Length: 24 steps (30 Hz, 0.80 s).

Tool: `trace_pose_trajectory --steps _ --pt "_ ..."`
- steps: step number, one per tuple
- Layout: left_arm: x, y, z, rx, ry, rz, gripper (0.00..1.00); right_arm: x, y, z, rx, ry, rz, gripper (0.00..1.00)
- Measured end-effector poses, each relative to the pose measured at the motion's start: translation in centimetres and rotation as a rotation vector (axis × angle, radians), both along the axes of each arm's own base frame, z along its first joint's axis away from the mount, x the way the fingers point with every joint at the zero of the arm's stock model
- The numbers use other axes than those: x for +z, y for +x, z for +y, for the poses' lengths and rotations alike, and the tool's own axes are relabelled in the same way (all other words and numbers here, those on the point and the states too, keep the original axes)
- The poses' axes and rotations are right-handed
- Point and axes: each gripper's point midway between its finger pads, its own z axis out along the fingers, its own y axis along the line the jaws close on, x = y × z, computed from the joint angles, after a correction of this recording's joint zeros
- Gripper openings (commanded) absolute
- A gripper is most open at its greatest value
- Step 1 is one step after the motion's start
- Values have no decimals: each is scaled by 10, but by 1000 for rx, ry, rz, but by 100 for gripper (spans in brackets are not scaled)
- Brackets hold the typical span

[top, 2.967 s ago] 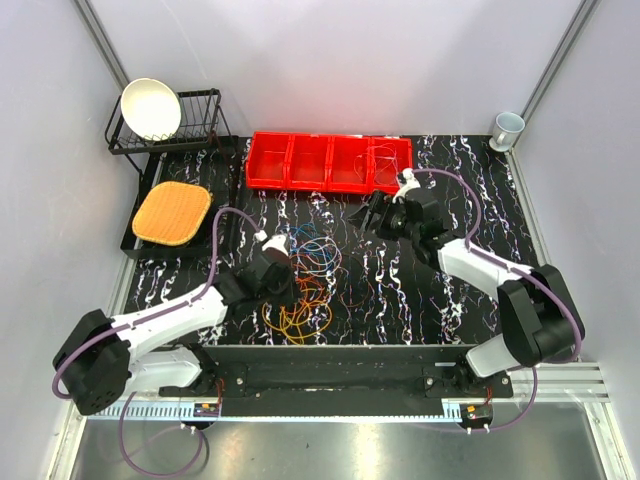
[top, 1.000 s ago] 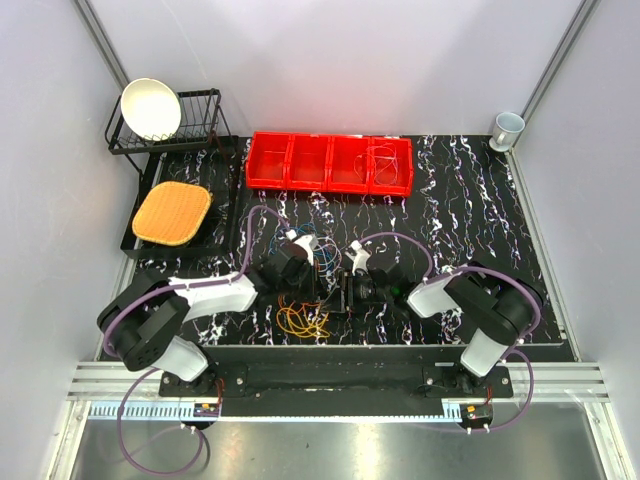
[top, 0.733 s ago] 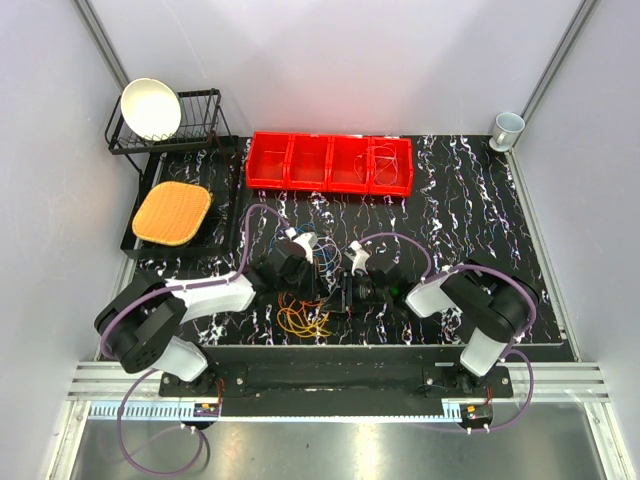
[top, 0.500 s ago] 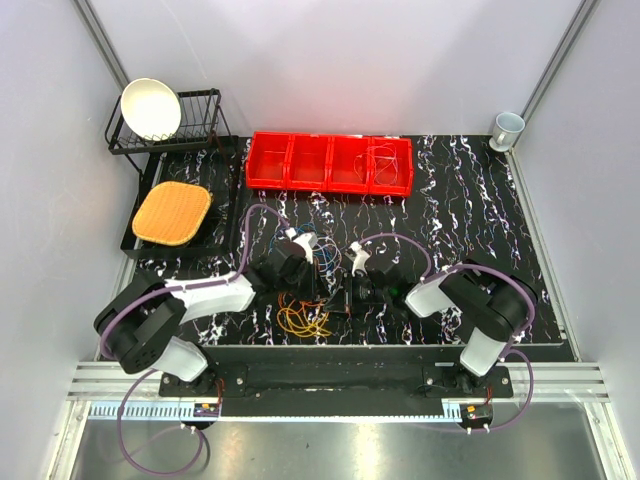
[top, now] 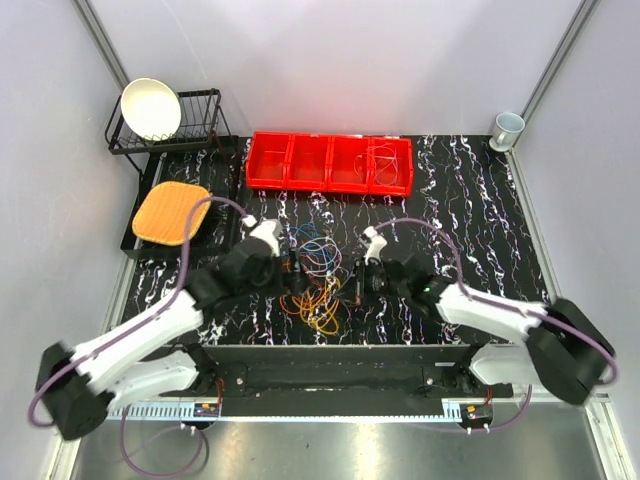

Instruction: Untangle the cables

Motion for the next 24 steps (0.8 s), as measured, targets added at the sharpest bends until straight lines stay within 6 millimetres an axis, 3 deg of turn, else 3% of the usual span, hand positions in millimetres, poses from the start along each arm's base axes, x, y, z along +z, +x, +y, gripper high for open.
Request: trace_pose_trajectory --steps 3,6,12,20,24 --pt "31 -6 26 48 9 -70 91 46 6 -5 -25 24 -89 0" --pt "54 -16 51 95 14 -120 93 81 10 -11 -47 30 -153 0" --pt "95 -36 99 182 10 -224 97 125 15 -25 -91 -7 -226 0" --pt "102 -44 137 265 58 -294 99 186 39 -36 -183 -35 -351 0" --pt "104 -40 142 279 94 -310 99 197 56 -39 -244 -79 -389 0"
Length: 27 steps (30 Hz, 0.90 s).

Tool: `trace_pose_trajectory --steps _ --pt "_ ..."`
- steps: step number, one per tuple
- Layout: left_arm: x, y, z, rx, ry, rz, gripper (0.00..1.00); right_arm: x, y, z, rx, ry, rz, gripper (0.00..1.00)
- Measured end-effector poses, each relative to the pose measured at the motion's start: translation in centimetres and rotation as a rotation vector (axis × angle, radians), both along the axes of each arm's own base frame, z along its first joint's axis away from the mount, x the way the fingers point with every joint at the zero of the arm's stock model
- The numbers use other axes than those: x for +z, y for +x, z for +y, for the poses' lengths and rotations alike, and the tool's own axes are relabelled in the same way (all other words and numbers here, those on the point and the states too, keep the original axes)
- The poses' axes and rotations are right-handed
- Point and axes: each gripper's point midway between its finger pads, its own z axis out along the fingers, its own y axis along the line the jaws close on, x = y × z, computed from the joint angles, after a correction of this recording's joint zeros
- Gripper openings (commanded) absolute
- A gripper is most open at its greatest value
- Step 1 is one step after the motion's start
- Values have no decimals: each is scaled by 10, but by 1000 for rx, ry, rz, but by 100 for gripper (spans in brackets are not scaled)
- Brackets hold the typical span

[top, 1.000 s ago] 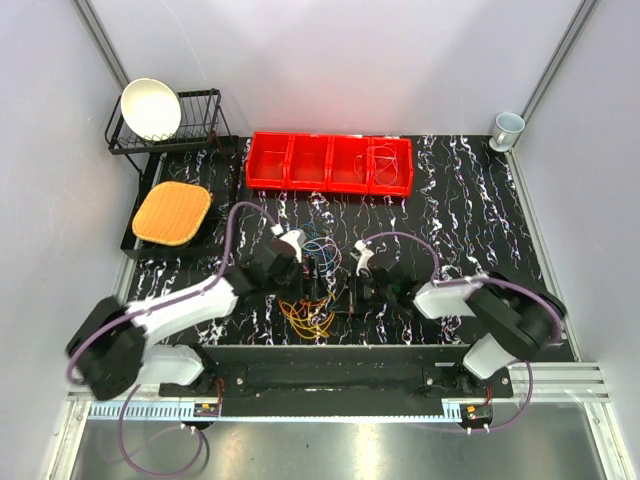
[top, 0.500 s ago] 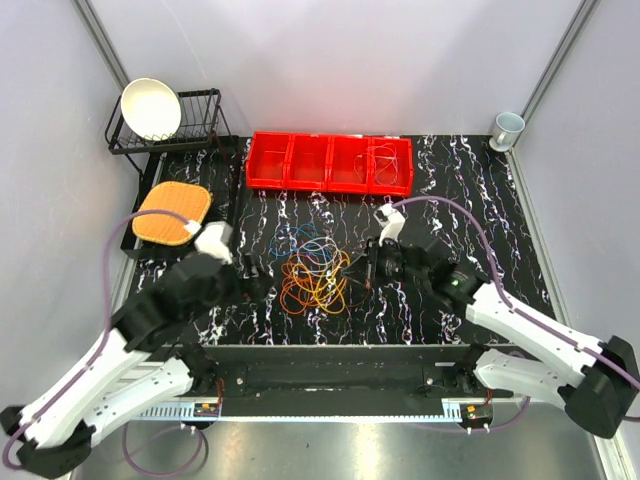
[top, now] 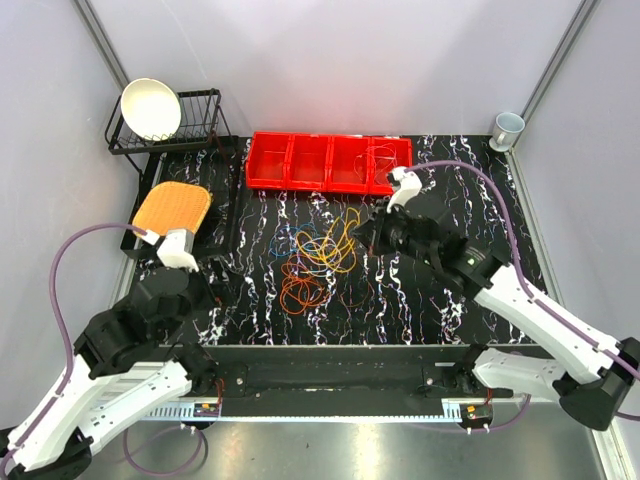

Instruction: Untangle the cables

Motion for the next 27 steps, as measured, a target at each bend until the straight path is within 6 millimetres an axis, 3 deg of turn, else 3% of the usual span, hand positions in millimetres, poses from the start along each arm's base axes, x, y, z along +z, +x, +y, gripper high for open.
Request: trace_pose_trajectory --steps 5,12,20,27 --pt "9 12 0 27 37 -21 99 -2 28 1 -78 -86 -25 0" --pt "-3 20 -5 28 69 -9 99 -4 77 -6 -220 -207 -69 0" --pt "-4 23 -8 17 88 -10 99 -16 153 -37 -379 -274 -49 0" --pt "-8 25 -11 13 104 5 99 -19 213 -44 -433 -297 -55 0"
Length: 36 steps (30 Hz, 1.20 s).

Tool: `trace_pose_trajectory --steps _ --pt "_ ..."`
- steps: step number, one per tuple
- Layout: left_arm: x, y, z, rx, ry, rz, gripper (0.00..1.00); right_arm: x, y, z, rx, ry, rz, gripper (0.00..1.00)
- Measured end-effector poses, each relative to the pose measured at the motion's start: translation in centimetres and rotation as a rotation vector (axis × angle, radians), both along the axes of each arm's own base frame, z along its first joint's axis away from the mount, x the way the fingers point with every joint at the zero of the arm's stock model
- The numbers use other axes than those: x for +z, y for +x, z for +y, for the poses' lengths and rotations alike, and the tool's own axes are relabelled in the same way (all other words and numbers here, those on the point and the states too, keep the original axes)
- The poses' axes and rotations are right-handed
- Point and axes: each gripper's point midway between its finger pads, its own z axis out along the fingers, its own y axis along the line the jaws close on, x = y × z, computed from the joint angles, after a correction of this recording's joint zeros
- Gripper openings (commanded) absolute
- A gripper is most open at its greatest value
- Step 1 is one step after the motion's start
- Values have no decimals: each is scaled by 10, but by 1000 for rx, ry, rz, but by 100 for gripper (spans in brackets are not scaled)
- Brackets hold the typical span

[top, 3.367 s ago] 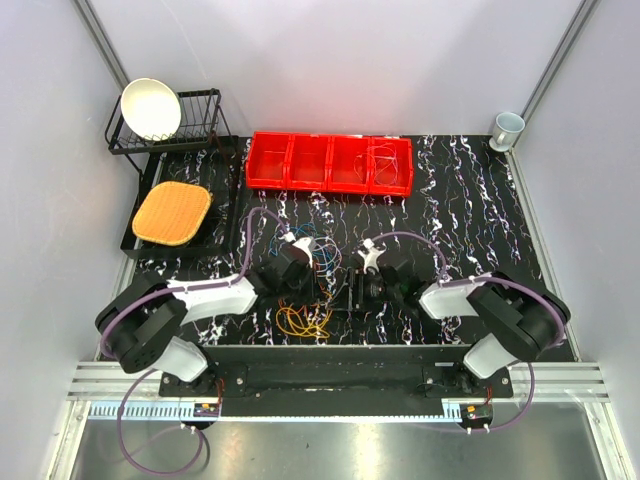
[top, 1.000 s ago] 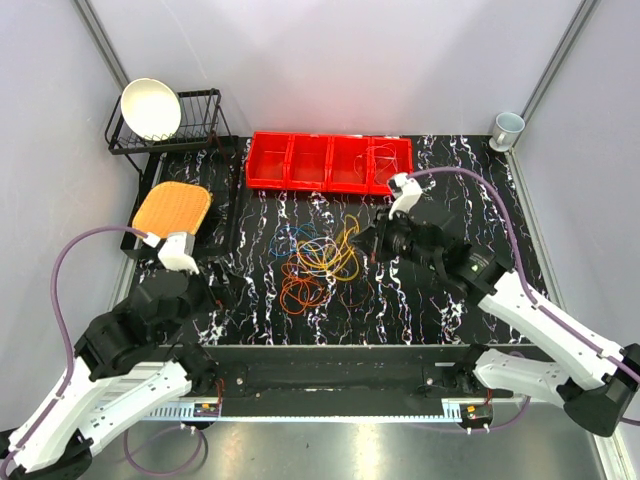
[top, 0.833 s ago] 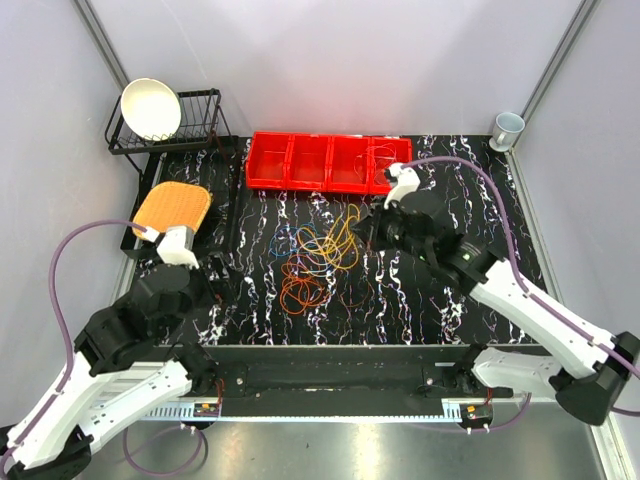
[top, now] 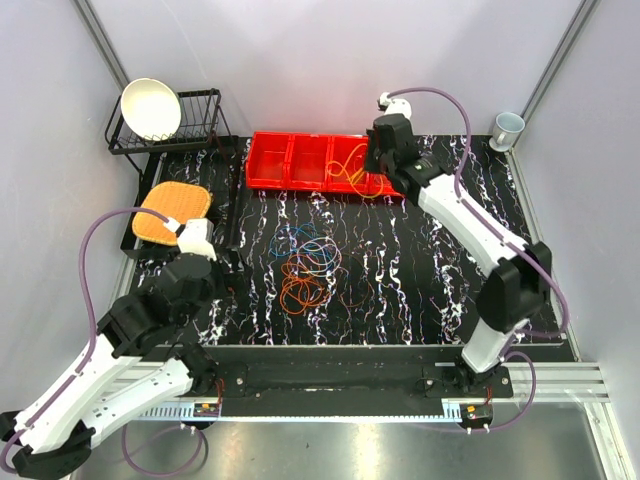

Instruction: Untangle the cables

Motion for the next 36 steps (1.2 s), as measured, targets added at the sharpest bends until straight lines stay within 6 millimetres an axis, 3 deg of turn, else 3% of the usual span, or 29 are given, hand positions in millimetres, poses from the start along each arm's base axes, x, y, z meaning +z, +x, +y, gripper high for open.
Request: trace_pose_trajectory --steps 10,17,27,36 --pt "-2 1 -1 -2 12 7 99 6 92 17 -18 -46 -89 0" --pt "-2 1 0 -3 14 6 99 -21 146 19 -45 -63 -101 0" --pt "-2 3 3 13 19 4 99 -64 164 16 -65 -80 -67 0" --pt "-7 7 1 14 43 25 99 -101 162 2 -120 -144 -25 0"
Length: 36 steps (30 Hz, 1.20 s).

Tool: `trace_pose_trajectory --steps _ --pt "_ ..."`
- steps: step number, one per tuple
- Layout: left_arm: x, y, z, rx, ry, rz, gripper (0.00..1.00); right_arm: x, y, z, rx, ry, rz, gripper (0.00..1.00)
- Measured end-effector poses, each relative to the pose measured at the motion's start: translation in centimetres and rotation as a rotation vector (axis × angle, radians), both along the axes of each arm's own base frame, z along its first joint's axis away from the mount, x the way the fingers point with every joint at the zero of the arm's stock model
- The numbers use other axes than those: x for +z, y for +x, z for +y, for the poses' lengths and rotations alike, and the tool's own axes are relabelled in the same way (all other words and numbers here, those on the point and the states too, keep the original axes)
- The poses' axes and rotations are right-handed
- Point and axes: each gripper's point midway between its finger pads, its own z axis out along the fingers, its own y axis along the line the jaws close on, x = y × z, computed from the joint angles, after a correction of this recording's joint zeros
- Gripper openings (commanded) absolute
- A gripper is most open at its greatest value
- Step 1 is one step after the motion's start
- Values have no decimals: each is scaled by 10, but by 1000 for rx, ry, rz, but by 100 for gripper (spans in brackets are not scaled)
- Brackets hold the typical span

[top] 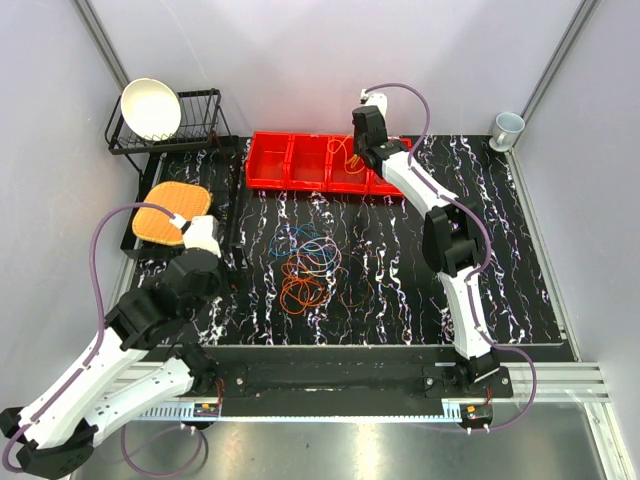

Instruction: Untangle the cables

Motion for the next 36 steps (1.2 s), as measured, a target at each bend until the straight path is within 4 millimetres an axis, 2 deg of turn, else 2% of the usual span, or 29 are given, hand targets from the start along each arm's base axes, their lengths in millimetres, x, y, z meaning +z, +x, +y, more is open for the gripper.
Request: trace_pose_trajectory --steps 8,19,22,23,26,30,36 --pt "-2 1 -1 1 7 7 99 -30 -6 -25 -79 -110 37 0" --pt "-6 2 -2 1 21 22 99 -27 -3 -21 -51 -110 17 0" --pt "-6 2 -2 1 23 23 99 -26 -2 -14 -16 -93 13 27" --pt "-6 3 -2 1 24 25 99 -26 -2 -12 0 -89 14 45" --pt "-7 3 -2 1 26 27 99 -26 0 -4 33 -71 20 65" --pt "-7 3 -2 1 28 29 99 -24 5 3 60 -62 26 73" --pt "-8 3 -3 1 31 32 99 -39 -7 5 90 -45 55 82"
